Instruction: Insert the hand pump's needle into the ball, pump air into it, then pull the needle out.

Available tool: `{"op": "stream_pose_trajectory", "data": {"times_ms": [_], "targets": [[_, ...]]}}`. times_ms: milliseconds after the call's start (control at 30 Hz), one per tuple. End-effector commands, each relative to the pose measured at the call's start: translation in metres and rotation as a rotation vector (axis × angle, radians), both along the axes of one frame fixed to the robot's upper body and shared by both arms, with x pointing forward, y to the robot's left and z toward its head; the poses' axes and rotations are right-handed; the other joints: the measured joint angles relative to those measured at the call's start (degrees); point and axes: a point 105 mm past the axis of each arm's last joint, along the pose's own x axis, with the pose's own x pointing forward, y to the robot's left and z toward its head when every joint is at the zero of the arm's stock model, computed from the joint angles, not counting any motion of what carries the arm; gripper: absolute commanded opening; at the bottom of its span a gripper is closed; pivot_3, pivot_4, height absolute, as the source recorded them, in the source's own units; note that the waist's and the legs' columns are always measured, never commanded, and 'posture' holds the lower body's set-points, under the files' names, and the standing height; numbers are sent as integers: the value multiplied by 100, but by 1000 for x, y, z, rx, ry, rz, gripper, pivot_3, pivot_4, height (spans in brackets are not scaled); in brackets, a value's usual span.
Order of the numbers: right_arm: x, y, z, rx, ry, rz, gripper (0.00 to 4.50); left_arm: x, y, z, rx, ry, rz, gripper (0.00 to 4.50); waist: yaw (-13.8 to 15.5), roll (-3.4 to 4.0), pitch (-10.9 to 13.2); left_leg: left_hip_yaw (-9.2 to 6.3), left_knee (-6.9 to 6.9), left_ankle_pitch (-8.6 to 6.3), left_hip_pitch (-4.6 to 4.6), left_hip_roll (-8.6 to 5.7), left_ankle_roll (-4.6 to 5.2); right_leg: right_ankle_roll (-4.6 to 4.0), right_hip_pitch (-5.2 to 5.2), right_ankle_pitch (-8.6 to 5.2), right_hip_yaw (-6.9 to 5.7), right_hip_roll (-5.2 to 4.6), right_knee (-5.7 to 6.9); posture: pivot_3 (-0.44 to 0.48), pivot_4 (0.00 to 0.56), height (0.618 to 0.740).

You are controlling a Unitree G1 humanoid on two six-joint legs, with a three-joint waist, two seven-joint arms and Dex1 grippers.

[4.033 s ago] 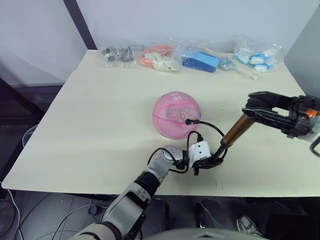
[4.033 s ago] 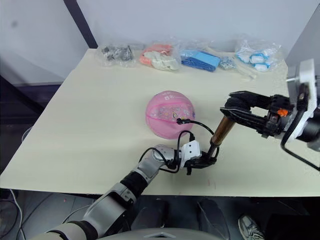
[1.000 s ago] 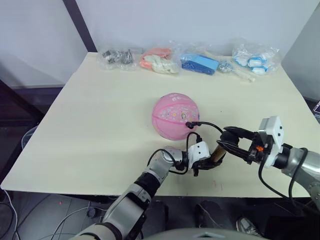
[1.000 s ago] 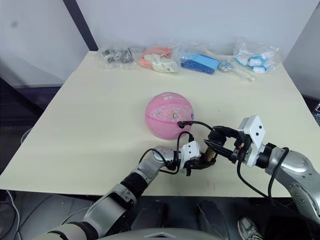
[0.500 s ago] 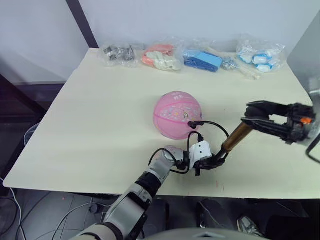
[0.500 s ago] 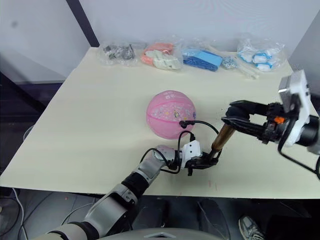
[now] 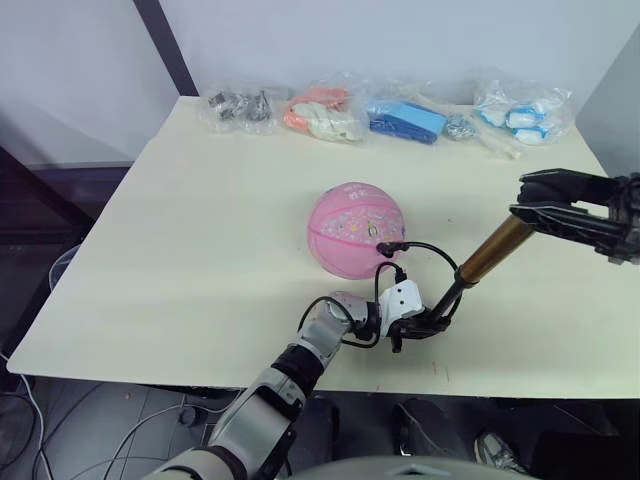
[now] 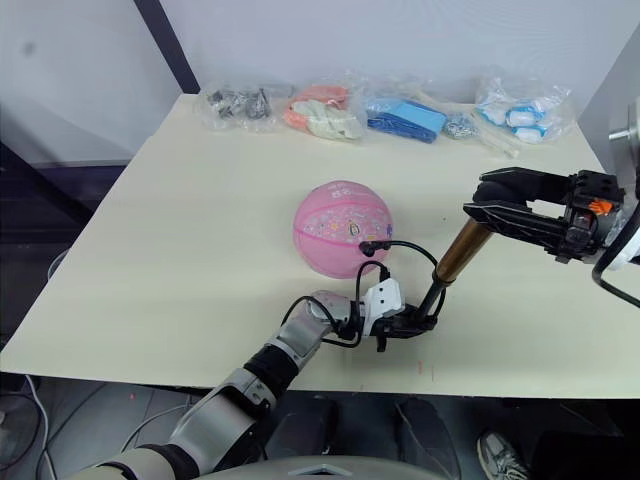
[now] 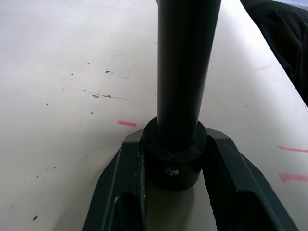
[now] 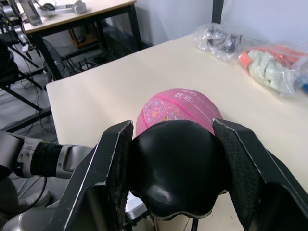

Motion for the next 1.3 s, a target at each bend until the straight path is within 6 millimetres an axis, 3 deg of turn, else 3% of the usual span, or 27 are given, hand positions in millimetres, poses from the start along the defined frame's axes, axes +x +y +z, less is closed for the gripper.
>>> {"op": "stream_pose_trajectory", "data": {"times_ms": [33, 133, 233, 333, 667, 833, 900, 1067, 1300], "targets": [[7, 9, -38, -78, 76, -55, 2299, -5, 21, -30, 103, 96, 54, 1097, -4, -11, -9, 1, 0, 0, 2, 0, 0, 0, 1, 0, 1, 1, 1, 0, 150, 740], [4, 17, -67, -124, 136, -46, 2299, -6, 22, -31, 114, 95, 51, 1097, -9, -47, -54, -3, 1, 0, 12, 5, 0, 2, 10, -2, -2, 9, 1, 0, 150, 740], [3, 24, -84, -79, 185, -44, 2299, -5, 23, -31, 122, 90, 48, 1097, -43, -94, -85, -4, -6, -1, 56, 16, -1, 18, 46, -14, -1, 15, -7, 0, 150, 740], [2, 30, -103, -55, 231, -46, 2299, -5, 25, -32, 131, 86, 45, 1097, -75, -77, -87, 3, -14, -2, 86, 34, -2, 22, 76, -17, 5, 13, -18, 0, 150, 740], [-3, 42, -149, 3, 352, -79, 2299, -5, 24, -30, 130, 81, 33, 1097, -75, -66, -84, -1, -27, -2, 83, 38, -2, 17, 74, -15, 1, 18, -32, 0, 150, 740], [-3, 42, -160, 3, 370, -104, 2299, -4, 22, -29, 131, 84, 31, 1097, -72, -61, -79, -2, -27, -2, 84, 37, -2, 19, 74, -17, 0, 19, -33, 0, 150, 740], [-1, 40, -157, 6, 357, -111, 2299, -4, 22, -30, 132, 85, 30, 1097, -74, -54, -77, -4, -28, -2, 83, 37, -2, 19, 75, -17, -2, 19, -35, 0, 150, 740], [3, 33, -127, 37, 279, -99, 2299, -5, 23, -31, 135, 89, 29, 1097, -73, -41, -62, -4, -28, -3, 79, 34, -2, 20, 74, -17, -3, 16, -39, 0, 150, 740], [1, 18, -57, 82, 173, -27, 2299, -8, 22, -30, 119, 83, 16, 1097, -48, 10, -17, -4, -22, -3, 25, 14, 1, -1, 29, -2, -2, 6, -35, 0, 150, 740]]}}
